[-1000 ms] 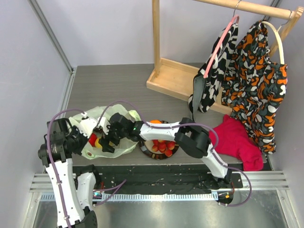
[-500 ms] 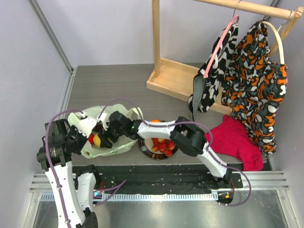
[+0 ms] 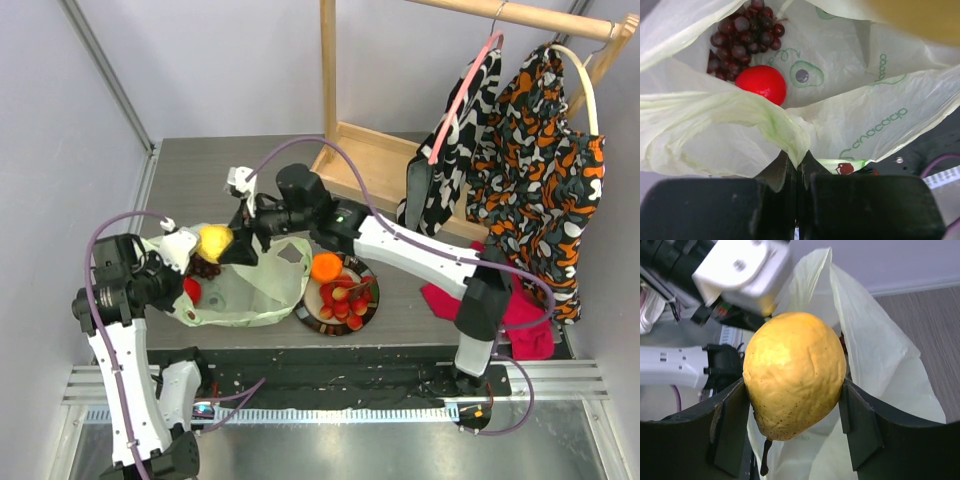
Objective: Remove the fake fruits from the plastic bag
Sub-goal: Take out the fake fruit from the plastic bag, then place the fake fruit on the plate.
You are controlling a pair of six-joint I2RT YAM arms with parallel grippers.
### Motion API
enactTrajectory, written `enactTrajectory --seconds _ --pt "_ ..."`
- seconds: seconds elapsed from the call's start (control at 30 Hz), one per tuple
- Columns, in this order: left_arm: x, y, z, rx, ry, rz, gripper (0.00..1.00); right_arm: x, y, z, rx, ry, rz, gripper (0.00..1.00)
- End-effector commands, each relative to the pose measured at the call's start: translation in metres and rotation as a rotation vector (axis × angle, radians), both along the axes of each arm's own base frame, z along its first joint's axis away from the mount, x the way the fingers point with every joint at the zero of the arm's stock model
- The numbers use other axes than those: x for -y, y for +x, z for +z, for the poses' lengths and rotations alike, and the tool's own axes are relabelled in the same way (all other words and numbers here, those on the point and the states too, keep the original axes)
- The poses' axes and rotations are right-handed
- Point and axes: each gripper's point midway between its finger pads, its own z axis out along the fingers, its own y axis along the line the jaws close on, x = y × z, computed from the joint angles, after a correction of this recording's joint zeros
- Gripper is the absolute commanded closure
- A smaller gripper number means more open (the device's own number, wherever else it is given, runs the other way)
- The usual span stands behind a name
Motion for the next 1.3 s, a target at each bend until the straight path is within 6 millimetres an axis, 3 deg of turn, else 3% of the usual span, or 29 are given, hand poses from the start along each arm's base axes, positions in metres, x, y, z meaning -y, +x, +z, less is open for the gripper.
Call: enactTrajectory --seconds 0.0,0.03,0.07,0.13,0.17,0.23,0.3,0.37,0.47,0.53,0.63,0.73,0.87,1.03,1.27 --pt "-0.013 0.019 0.003 -0.030 -0.078 0.245 1.00 0.056 -0.009 0.008 0.109 -0.081 0.029 0.53" --pt "-0.015 0.023 0.005 -0.024 -0.085 0.275 1.00 0.082 -0.010 0.017 0.142 -0.097 -0.003 0.53" --pt "-0.015 0.029 0.005 -0.033 -0.115 0.313 1.00 0.104 0.003 -0.009 0.168 -0.167 -0.029 0.53" --pt "-0.022 0.044 0.017 0.010 -0.123 0.369 1.00 0.144 0.000 -0.015 0.233 -0.240 -0.063 0.53" --pt "-0.026 0.052 0.016 -0.007 -0.129 0.398 1.00 0.160 0.000 -0.038 0.278 -0.303 -0.052 0.53" --pt "-0.035 0.066 0.027 0.023 -0.133 0.467 1.00 0.190 -0.007 -0.053 0.298 -0.366 -0.073 0.53" --pt "-0.042 0.078 0.032 0.040 -0.139 0.513 1.00 0.205 -0.002 -0.062 0.310 -0.406 -0.111 0.52" --pt "-0.046 0.083 0.038 0.068 -0.138 0.532 1.00 0.215 0.008 -0.071 0.284 -0.440 -0.162 0.53" --pt "-0.036 0.086 0.043 0.091 -0.184 0.495 1.00 0.230 0.039 -0.083 0.202 -0.469 -0.278 0.55" --pt "-0.029 0.082 0.039 0.068 -0.206 0.473 1.00 0.243 0.072 -0.099 0.152 -0.502 -0.356 0.56" --pt "-0.023 0.077 0.034 0.037 -0.220 0.455 1.00 0.260 0.103 -0.121 0.149 -0.554 -0.397 0.57" --pt "-0.021 0.072 0.033 0.038 -0.217 0.445 1.00 0.270 0.123 -0.143 0.120 -0.594 -0.410 0.57" --pt "-0.020 0.068 0.029 0.028 -0.220 0.448 1.00 0.276 0.131 -0.172 0.110 -0.657 -0.366 0.57" --pt "-0.019 0.064 0.022 -0.001 -0.227 0.461 1.00 0.282 0.118 -0.217 0.031 -0.754 -0.259 0.57" --pt "-0.018 0.061 0.024 -0.004 -0.234 0.475 1.00 0.276 0.116 -0.242 -0.058 -0.771 -0.240 0.57"
